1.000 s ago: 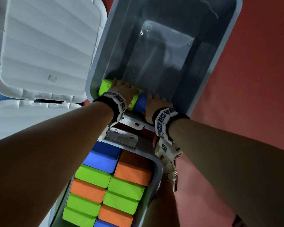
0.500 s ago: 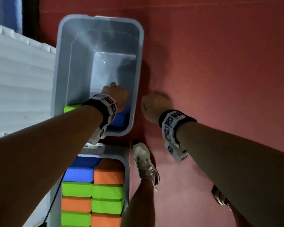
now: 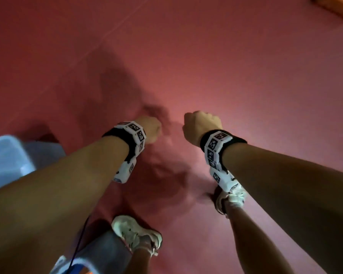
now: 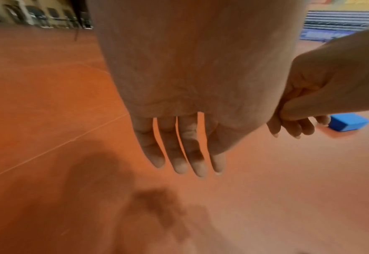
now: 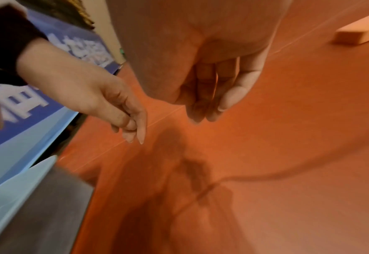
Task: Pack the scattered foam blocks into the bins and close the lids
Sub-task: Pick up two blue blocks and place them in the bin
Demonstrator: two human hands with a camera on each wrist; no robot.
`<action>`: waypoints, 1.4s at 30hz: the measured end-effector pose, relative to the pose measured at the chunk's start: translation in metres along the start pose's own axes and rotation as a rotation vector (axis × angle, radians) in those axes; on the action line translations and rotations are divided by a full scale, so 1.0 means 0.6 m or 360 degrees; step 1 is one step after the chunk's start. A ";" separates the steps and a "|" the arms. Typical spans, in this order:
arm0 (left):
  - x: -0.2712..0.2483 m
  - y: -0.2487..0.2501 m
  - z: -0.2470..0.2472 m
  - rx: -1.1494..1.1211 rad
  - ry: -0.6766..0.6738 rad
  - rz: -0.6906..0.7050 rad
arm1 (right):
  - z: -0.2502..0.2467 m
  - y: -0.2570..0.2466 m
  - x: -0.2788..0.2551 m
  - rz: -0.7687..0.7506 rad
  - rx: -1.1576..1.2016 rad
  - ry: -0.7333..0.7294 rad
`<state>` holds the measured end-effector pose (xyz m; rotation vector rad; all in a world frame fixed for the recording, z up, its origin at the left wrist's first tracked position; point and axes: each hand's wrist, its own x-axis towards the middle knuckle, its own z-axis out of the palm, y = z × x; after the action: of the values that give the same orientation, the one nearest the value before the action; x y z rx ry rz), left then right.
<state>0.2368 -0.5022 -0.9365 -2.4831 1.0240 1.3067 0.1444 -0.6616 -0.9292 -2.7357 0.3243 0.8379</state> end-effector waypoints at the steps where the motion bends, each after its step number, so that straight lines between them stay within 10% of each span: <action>1: 0.034 0.052 -0.032 -0.0009 0.0008 0.0071 | -0.016 0.062 -0.003 0.0066 0.0043 0.0011; 7: 0.232 0.410 -0.225 0.0101 -0.0079 0.0359 | -0.110 0.447 -0.046 0.0546 0.0250 0.0112; 15: 0.359 0.750 -0.412 0.0402 -0.0143 0.0591 | -0.194 0.764 -0.114 0.0943 0.0521 0.0143; 42: 0.873 1.177 -0.809 0.0758 -0.0213 0.0643 | -0.433 1.355 0.119 0.1273 0.0820 -0.0098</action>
<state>0.3170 -1.5033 -0.9277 -1.8762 1.6353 1.1276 0.1035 -1.5171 -0.9101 -2.0587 1.4478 0.8392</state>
